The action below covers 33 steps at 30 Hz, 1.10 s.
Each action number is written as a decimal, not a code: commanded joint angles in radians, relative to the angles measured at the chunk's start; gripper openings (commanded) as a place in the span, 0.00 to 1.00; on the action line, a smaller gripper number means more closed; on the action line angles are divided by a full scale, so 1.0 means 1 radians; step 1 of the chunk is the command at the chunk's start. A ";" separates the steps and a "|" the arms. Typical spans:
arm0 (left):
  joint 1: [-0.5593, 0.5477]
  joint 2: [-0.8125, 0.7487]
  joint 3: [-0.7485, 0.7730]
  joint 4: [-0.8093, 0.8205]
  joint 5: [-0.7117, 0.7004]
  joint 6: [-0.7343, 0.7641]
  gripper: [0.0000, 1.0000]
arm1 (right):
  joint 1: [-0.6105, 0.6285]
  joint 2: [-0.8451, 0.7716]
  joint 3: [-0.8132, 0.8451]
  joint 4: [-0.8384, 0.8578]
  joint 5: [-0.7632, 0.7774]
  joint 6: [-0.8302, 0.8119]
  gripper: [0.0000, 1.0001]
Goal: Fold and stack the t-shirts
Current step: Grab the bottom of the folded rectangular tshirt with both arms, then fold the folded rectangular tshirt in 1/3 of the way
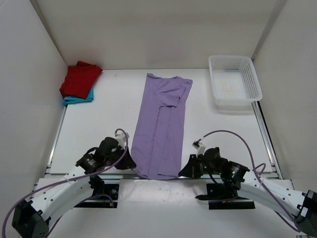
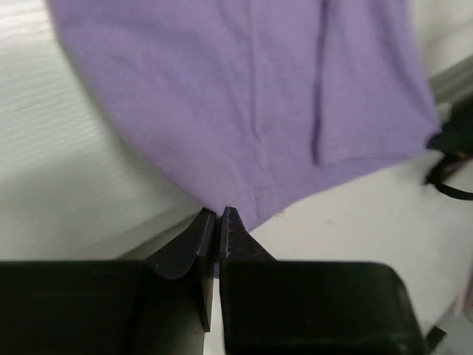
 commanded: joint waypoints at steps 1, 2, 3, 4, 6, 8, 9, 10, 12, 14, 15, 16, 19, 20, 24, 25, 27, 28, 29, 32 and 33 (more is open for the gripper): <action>0.025 -0.005 0.113 -0.058 0.088 -0.008 0.00 | -0.090 -0.032 0.034 -0.107 0.010 0.024 0.00; 0.035 0.013 0.126 -0.042 0.099 -0.014 0.00 | -0.156 -0.017 0.070 -0.101 -0.036 -0.026 0.00; 0.046 0.039 0.155 -0.009 0.095 -0.011 0.00 | -0.243 0.017 0.103 -0.095 -0.055 -0.092 0.01; 0.054 0.062 0.182 0.012 0.093 -0.005 0.00 | -0.279 0.064 0.119 -0.082 -0.103 -0.117 0.00; 0.097 0.137 0.210 0.111 0.111 -0.013 0.00 | -0.424 0.130 0.197 -0.066 -0.151 -0.247 0.00; 0.175 0.218 0.239 0.185 0.124 -0.006 0.00 | -0.527 0.211 0.263 -0.050 -0.194 -0.330 0.00; 0.209 0.276 0.263 0.234 0.124 0.006 0.00 | -0.581 0.274 0.301 -0.027 -0.217 -0.378 0.00; 0.212 0.304 0.305 0.258 0.107 0.007 0.00 | -0.607 0.338 0.330 -0.026 -0.220 -0.392 0.00; 0.239 0.440 0.372 0.308 0.047 0.021 0.00 | -0.659 0.444 0.439 0.008 -0.221 -0.451 0.00; 0.261 0.551 0.478 0.353 0.059 0.023 0.00 | -0.690 0.590 0.514 0.049 -0.194 -0.475 0.00; 0.241 0.612 0.506 0.360 0.011 0.030 0.00 | -0.721 0.626 0.554 0.083 -0.217 -0.473 0.00; 0.247 0.671 0.558 0.373 -0.005 0.036 0.00 | -0.734 0.693 0.588 0.111 -0.211 -0.470 0.01; 0.267 0.809 0.641 0.426 -0.019 0.023 0.00 | -0.784 0.843 0.680 0.161 -0.239 -0.461 0.00; 0.281 0.837 0.670 0.436 -0.011 0.021 0.00 | -0.790 0.895 0.699 0.157 -0.249 -0.455 0.00; 0.310 0.994 0.783 0.466 -0.005 0.013 0.00 | -0.813 1.024 0.821 0.197 -0.246 -0.453 0.00; 0.313 1.031 0.796 0.463 -0.013 0.010 0.00 | -0.819 1.067 0.859 0.201 -0.260 -0.458 0.01; 0.336 1.077 0.851 0.469 -0.016 0.010 0.00 | -0.821 1.123 0.903 0.209 -0.260 -0.452 0.01; 0.335 1.099 0.860 0.474 -0.017 0.006 0.00 | -0.819 1.158 0.948 0.201 -0.269 -0.458 0.00; 0.336 1.119 0.873 0.476 -0.019 0.007 0.00 | -0.817 1.198 0.967 0.194 -0.269 -0.459 0.00; 0.348 1.205 0.937 0.485 -0.016 0.018 0.03 | -0.811 1.281 1.059 0.168 -0.254 -0.475 0.00; 0.348 1.220 0.952 0.483 -0.013 0.012 0.10 | -0.813 1.314 1.084 0.168 -0.251 -0.476 0.00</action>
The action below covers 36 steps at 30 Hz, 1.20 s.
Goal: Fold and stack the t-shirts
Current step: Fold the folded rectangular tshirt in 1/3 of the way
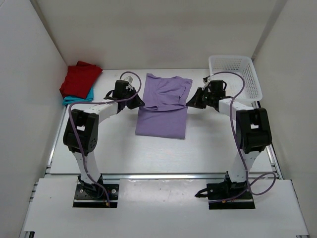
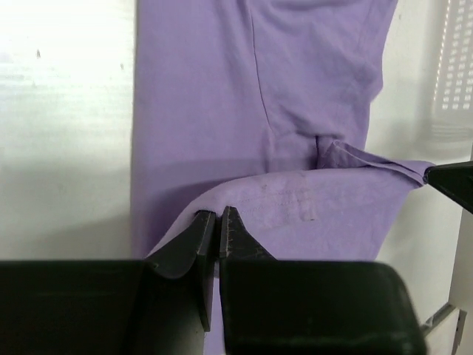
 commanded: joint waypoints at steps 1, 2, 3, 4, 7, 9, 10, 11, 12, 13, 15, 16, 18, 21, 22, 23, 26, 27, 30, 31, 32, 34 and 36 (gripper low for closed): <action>0.020 0.050 0.077 0.049 0.006 0.000 0.13 | -0.007 0.066 0.098 0.020 0.013 -0.035 0.00; 0.026 0.071 0.092 0.047 0.017 -0.011 0.21 | -0.012 0.094 0.118 0.000 0.012 -0.031 0.00; 0.035 0.075 0.095 0.049 0.031 -0.022 0.30 | -0.012 0.114 0.123 -0.008 0.010 -0.031 0.01; 0.040 0.082 0.077 0.061 0.038 -0.035 0.42 | -0.019 0.125 0.134 -0.003 0.006 -0.026 0.06; 0.066 0.029 0.013 0.134 0.069 -0.072 0.60 | -0.020 0.102 0.140 0.003 0.000 -0.025 0.20; 0.071 -0.028 -0.032 0.158 0.058 -0.079 0.59 | -0.026 0.068 0.117 -0.001 0.015 -0.015 0.30; 0.069 -0.077 -0.072 0.182 0.048 -0.076 0.57 | -0.023 0.050 0.123 -0.011 0.038 -0.027 0.34; 0.059 -0.126 -0.095 0.201 0.038 -0.079 0.51 | -0.015 0.027 0.102 -0.023 0.073 -0.032 0.41; 0.049 -0.172 -0.148 0.231 0.037 -0.083 0.46 | -0.003 -0.011 0.071 -0.026 0.093 -0.029 0.42; 0.017 -0.192 -0.207 0.245 0.032 -0.083 0.44 | 0.003 -0.057 0.042 0.003 0.125 -0.022 0.42; -0.047 -0.232 -0.270 0.279 0.003 -0.072 0.42 | 0.046 -0.123 -0.083 0.067 0.165 -0.011 0.30; -0.078 -0.231 -0.300 0.285 0.003 -0.066 0.42 | 0.054 -0.149 -0.116 0.110 0.167 -0.008 0.23; -0.119 -0.183 -0.327 0.296 -0.005 -0.062 0.40 | 0.127 -0.160 -0.199 0.137 0.139 -0.018 0.17; -0.081 -0.126 -0.365 0.296 0.053 -0.085 0.34 | 0.195 -0.122 -0.211 0.091 0.150 -0.057 0.10; -0.072 -0.129 -0.402 0.308 0.045 -0.095 0.33 | 0.209 -0.108 -0.216 0.080 0.147 -0.063 0.07; -0.075 -0.137 -0.449 0.314 0.040 -0.095 0.33 | 0.217 -0.102 -0.226 0.075 0.156 -0.058 0.03; -0.066 -0.218 -0.581 0.383 0.023 -0.102 0.33 | 0.211 -0.108 -0.314 0.112 0.159 -0.038 0.00; -0.070 -0.229 -0.642 0.395 0.026 -0.117 0.33 | 0.209 -0.113 -0.326 0.111 0.158 -0.043 0.00; -0.089 -0.307 -0.760 0.452 0.035 -0.157 0.33 | 0.212 -0.133 -0.395 0.098 0.180 -0.058 0.00; -0.122 -0.339 -0.781 0.464 0.031 -0.166 0.33 | 0.209 -0.151 -0.426 0.098 0.182 -0.064 0.00; -0.139 -0.367 -0.816 0.471 0.028 -0.175 0.33 | 0.205 -0.174 -0.443 0.101 0.178 -0.063 0.00; -0.155 -0.440 -0.851 0.469 0.015 -0.181 0.34 | 0.217 -0.217 -0.504 0.111 0.182 -0.066 0.00; -0.141 -0.518 -0.890 0.451 0.018 -0.191 0.43 | 0.224 -0.275 -0.530 0.120 0.162 -0.061 0.08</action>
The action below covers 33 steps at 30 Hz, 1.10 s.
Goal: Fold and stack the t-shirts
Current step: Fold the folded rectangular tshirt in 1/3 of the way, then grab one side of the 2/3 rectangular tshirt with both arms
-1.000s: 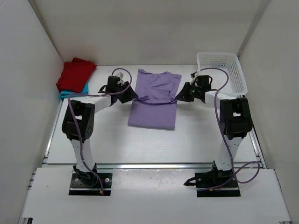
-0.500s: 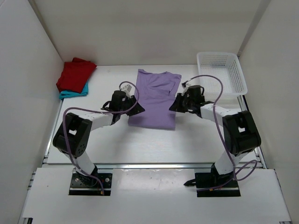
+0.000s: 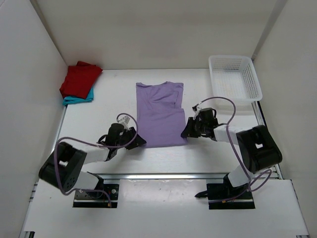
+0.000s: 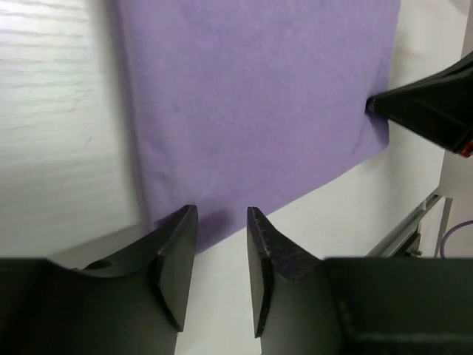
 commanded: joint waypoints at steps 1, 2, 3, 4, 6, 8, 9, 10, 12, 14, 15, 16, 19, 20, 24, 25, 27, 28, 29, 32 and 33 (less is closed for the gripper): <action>0.029 -0.151 -0.046 -0.050 -0.022 -0.015 0.45 | 0.014 -0.077 -0.062 -0.021 0.007 -0.026 0.10; 0.050 -0.219 -0.039 -0.108 -0.042 0.005 0.51 | 0.010 -0.116 -0.079 -0.025 0.004 -0.023 0.14; 0.055 -0.248 -0.038 -0.145 -0.057 0.034 0.61 | 0.013 -0.164 -0.091 -0.031 0.004 -0.017 0.19; 0.075 -0.317 -0.044 -0.186 -0.079 0.048 0.70 | 0.002 -0.217 -0.113 -0.031 0.013 -0.009 0.22; 0.087 -0.426 -0.071 -0.261 -0.120 0.072 0.84 | -0.028 -0.297 -0.174 -0.028 0.011 0.011 0.32; 0.086 -0.465 -0.090 -0.300 -0.132 0.086 0.98 | -0.048 -0.377 -0.217 -0.034 0.022 0.021 0.37; 0.086 -0.472 -0.101 -0.308 -0.134 0.097 0.99 | -0.053 -0.406 -0.235 -0.044 0.036 0.024 0.40; 0.064 -0.468 -0.107 -0.323 -0.131 0.105 0.99 | -0.052 -0.431 -0.246 -0.050 0.042 0.026 0.40; 0.034 -0.428 -0.112 -0.320 -0.126 0.103 0.99 | -0.076 -0.434 -0.282 -0.048 0.027 0.041 0.46; 0.014 -0.385 -0.127 -0.277 -0.101 0.080 0.99 | -0.087 -0.407 -0.289 -0.045 -0.010 0.031 0.46; 0.014 -0.356 -0.133 -0.244 -0.058 0.077 0.98 | -0.088 -0.379 -0.288 -0.035 -0.021 0.029 0.46; 0.010 -0.345 -0.139 -0.237 -0.053 0.074 0.99 | -0.085 -0.353 -0.285 -0.028 -0.039 0.032 0.47; -0.032 -0.278 -0.107 -0.246 -0.103 0.091 0.90 | -0.064 -0.302 -0.271 0.007 -0.070 0.040 0.46; -0.036 -0.270 -0.099 -0.245 -0.103 0.089 0.78 | -0.058 -0.281 -0.268 0.025 -0.081 0.041 0.46; -0.040 -0.193 -0.076 -0.239 -0.114 0.088 0.54 | -0.062 -0.217 -0.259 0.093 -0.113 0.073 0.43; -0.042 -0.180 -0.070 -0.233 -0.117 0.088 0.50 | -0.064 -0.194 -0.254 0.102 -0.116 0.072 0.41; -0.046 -0.158 -0.055 -0.228 -0.102 0.092 0.43 | -0.061 -0.164 -0.242 0.125 -0.127 0.077 0.36; -0.052 -0.152 -0.053 -0.237 -0.117 0.092 0.40 | -0.055 -0.155 -0.230 0.127 -0.125 0.080 0.32; -0.052 -0.152 -0.041 -0.242 -0.120 0.094 0.31 | -0.052 -0.144 -0.228 0.121 -0.124 0.092 0.21; -0.049 -0.169 -0.044 -0.243 -0.119 0.095 0.13 | -0.041 -0.143 -0.233 0.153 -0.124 0.093 0.05; -0.052 -0.187 -0.046 -0.264 -0.119 0.100 0.06 | -0.039 -0.153 -0.231 0.144 -0.133 0.098 0.00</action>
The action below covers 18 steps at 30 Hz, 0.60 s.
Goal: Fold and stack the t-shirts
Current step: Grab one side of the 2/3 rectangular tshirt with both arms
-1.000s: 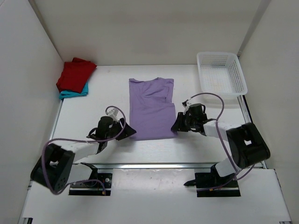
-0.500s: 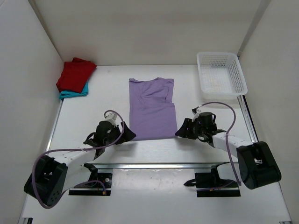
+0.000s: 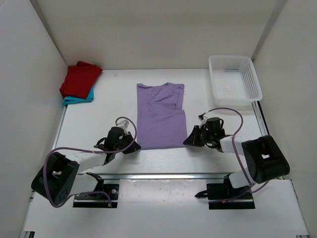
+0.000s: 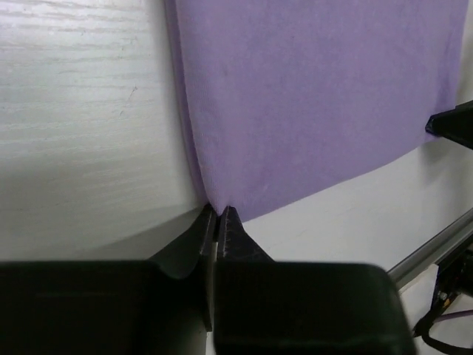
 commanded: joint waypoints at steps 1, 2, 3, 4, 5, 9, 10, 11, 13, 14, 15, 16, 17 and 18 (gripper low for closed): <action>-0.010 -0.048 0.010 -0.108 -0.024 0.017 0.05 | 0.033 -0.009 0.000 0.008 0.014 0.000 0.00; -0.010 -0.086 0.010 -0.146 -0.032 0.018 0.03 | 0.050 -0.040 -0.011 -0.003 0.023 0.005 0.00; -0.025 -0.103 0.000 -0.172 -0.038 0.023 0.00 | 0.060 -0.070 -0.026 -0.027 0.042 0.005 0.00; -0.048 -0.148 0.002 -0.233 -0.044 0.029 0.00 | 0.078 -0.094 -0.052 -0.049 0.051 0.016 0.00; -0.063 -0.201 -0.005 -0.314 -0.053 0.031 0.00 | 0.107 -0.147 -0.092 -0.060 0.054 0.031 0.00; -0.103 -0.418 -0.054 -0.514 -0.026 -0.003 0.00 | 0.268 -0.412 -0.211 -0.198 0.157 0.126 0.00; -0.117 -0.511 -0.065 -0.571 -0.023 -0.030 0.00 | 0.329 -0.492 -0.227 -0.248 0.193 0.164 0.00; -0.140 -0.597 -0.068 -0.629 -0.027 -0.050 0.00 | 0.390 -0.528 -0.227 -0.324 0.229 0.199 0.00; -0.137 -0.685 -0.048 -0.674 -0.015 -0.103 0.00 | 0.412 -0.644 -0.186 -0.401 0.270 0.212 0.00; -0.123 -0.702 -0.025 -0.683 -0.012 -0.106 0.00 | 0.370 -0.657 -0.137 -0.435 0.264 0.185 0.00; -0.113 -0.693 0.030 -0.682 -0.010 -0.092 0.00 | 0.298 -0.657 -0.085 -0.442 0.254 0.136 0.00; -0.093 -0.641 0.105 -0.660 -0.001 -0.066 0.00 | 0.258 -0.635 -0.057 -0.437 0.215 0.111 0.00; -0.080 -0.569 0.142 -0.627 0.002 -0.046 0.00 | 0.176 -0.612 0.013 -0.428 0.165 0.055 0.00; -0.073 -0.486 0.226 -0.593 -0.001 -0.016 0.00 | 0.099 -0.551 0.079 -0.422 0.139 0.002 0.00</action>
